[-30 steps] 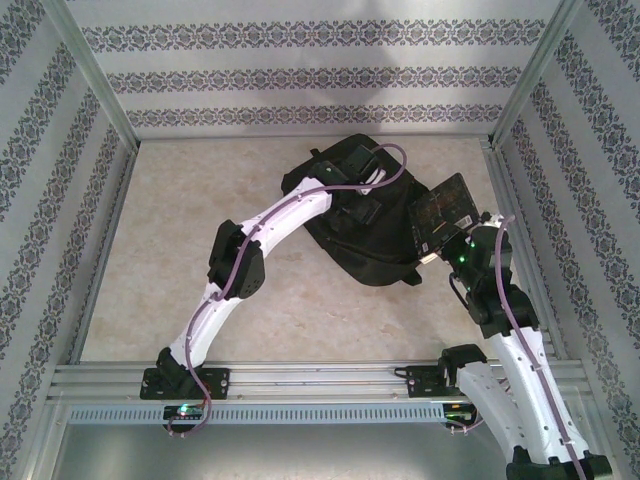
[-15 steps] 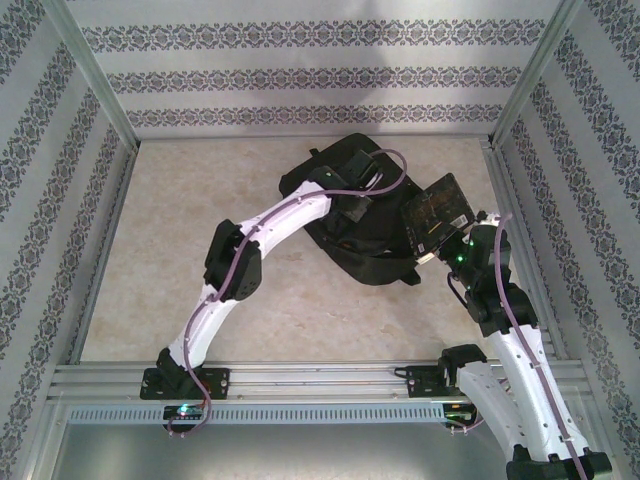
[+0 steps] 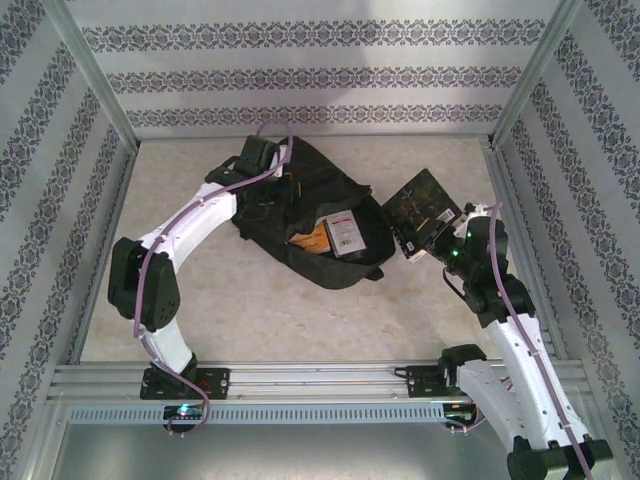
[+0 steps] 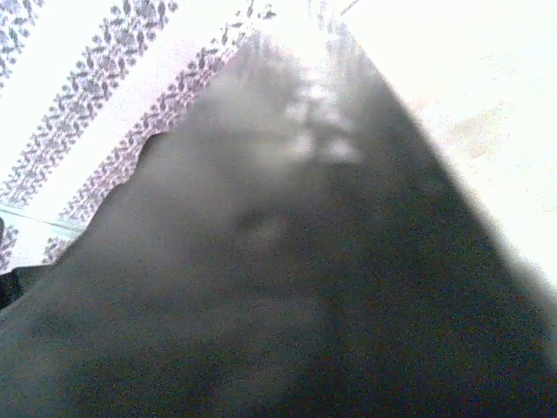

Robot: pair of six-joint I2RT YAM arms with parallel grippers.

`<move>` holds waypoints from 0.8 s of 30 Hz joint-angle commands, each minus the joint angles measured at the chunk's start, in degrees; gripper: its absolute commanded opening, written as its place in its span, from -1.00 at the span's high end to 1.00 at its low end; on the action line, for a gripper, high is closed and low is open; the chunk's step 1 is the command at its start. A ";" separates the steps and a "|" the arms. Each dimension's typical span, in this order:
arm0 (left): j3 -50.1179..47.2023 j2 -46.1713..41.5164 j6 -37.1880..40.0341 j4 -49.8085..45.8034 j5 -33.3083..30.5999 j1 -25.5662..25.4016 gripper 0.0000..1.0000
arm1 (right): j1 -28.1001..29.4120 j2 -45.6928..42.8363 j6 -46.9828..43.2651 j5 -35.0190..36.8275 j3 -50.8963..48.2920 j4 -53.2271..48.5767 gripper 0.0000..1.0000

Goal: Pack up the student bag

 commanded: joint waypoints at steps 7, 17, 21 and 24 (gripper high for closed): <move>-9.82 -9.25 -11.95 14.61 12.98 2.17 1.00 | 2.55 6.03 8.63 -18.51 -0.26 12.66 1.00; -10.66 -12.56 -7.07 8.77 12.41 2.38 1.00 | 5.69 8.69 20.44 -21.80 0.03 21.29 1.00; -8.31 -12.54 -3.37 3.28 11.64 2.35 0.61 | 6.77 9.48 25.75 -22.50 -0.16 25.16 1.00; -7.30 -13.53 -2.14 1.68 10.24 2.35 -0.08 | 7.98 12.14 26.93 -23.33 -0.12 27.24 1.00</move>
